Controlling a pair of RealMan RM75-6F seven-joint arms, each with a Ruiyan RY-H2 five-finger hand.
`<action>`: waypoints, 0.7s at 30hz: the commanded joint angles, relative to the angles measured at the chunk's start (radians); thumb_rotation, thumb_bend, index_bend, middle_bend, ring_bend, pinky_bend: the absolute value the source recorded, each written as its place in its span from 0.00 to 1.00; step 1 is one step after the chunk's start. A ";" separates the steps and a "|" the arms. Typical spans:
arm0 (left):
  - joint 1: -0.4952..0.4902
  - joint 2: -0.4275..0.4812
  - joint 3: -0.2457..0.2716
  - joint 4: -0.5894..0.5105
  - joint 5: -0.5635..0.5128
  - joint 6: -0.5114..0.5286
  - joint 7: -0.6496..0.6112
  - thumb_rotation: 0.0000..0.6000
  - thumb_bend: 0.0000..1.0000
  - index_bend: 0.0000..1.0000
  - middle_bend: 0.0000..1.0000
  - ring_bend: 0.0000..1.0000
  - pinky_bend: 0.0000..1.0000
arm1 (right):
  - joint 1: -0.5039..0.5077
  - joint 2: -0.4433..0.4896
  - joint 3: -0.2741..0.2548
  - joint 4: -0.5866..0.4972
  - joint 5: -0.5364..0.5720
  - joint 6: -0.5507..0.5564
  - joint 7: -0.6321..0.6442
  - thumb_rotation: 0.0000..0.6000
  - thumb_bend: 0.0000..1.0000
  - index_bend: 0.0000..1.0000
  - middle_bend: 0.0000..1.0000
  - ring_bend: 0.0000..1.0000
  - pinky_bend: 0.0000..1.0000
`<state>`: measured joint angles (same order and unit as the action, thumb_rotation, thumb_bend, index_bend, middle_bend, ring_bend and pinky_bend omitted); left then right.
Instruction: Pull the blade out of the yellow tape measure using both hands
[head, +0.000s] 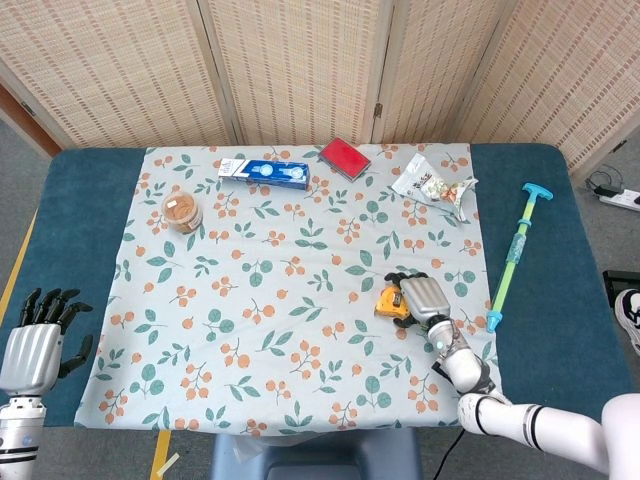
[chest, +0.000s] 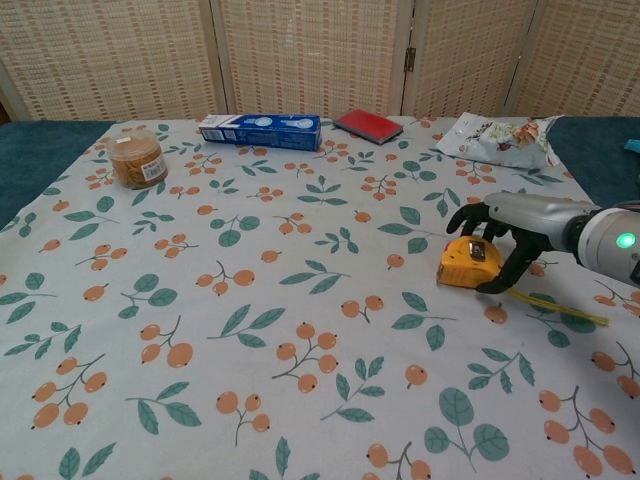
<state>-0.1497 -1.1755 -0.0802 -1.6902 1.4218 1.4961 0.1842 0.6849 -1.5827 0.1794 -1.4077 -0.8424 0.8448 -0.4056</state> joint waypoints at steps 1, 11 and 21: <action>0.000 -0.001 -0.002 0.001 0.000 0.000 -0.001 1.00 0.48 0.37 0.21 0.14 0.00 | 0.008 -0.012 0.002 0.014 0.002 0.003 0.005 1.00 0.28 0.33 0.33 0.32 0.20; -0.090 -0.010 -0.065 -0.007 0.011 -0.084 -0.075 1.00 0.48 0.36 0.21 0.14 0.00 | 0.004 0.006 0.065 -0.030 -0.042 0.029 0.139 1.00 0.41 0.52 0.45 0.41 0.23; -0.303 -0.115 -0.199 0.003 -0.013 -0.241 -0.148 1.00 0.48 0.31 0.20 0.14 0.00 | 0.042 -0.016 0.169 -0.058 -0.119 0.009 0.347 1.00 0.41 0.54 0.47 0.43 0.25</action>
<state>-0.4117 -1.2575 -0.2488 -1.6954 1.4167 1.2872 0.0437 0.7115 -1.5731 0.3232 -1.4760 -0.9362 0.8519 -0.0968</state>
